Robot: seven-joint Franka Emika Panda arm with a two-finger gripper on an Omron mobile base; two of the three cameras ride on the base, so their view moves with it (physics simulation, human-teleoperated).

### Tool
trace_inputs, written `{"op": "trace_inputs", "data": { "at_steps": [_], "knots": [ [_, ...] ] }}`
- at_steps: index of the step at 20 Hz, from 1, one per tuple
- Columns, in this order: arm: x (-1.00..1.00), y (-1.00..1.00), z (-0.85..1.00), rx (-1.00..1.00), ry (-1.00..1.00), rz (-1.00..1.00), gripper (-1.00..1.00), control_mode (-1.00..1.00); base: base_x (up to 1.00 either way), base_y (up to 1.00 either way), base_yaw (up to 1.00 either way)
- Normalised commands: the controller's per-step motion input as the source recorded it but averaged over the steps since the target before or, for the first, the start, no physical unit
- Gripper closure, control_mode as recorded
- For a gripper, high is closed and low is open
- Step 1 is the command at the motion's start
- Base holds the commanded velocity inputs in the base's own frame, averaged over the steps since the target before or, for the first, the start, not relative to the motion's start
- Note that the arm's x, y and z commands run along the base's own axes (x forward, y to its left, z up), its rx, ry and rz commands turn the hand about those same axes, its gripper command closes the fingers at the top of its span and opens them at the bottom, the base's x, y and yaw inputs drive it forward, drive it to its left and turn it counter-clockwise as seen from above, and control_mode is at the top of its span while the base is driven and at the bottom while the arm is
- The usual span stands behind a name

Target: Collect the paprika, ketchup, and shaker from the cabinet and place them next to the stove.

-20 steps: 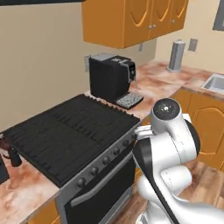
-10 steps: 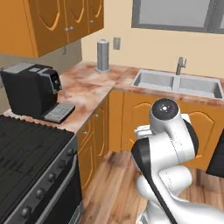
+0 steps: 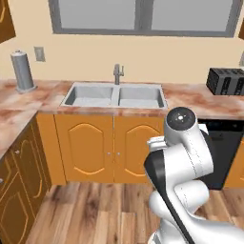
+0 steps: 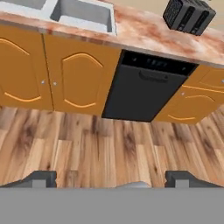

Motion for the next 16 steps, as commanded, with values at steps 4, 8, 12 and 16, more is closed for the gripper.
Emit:
{"op": "trace_inputs", "data": {
  "at_steps": [4,8,12,16],
  "knots": [
    [0.0,0.0,0.0,0.0,0.0,0.0,-1.0,1.0,0.33,-0.92,-0.49],
    [0.0,0.0,0.0,0.0,0.0,0.0,-1.0,1.0,0.4,-0.58,-0.49],
    [0.0,0.0,0.0,0.0,0.0,0.0,-1.0,1.0,0.5,-0.35,-0.49],
    [0.0,0.0,0.0,0.0,0.0,0.0,-1.0,1.0,0.59,-0.2,-0.49]
  ]
}}
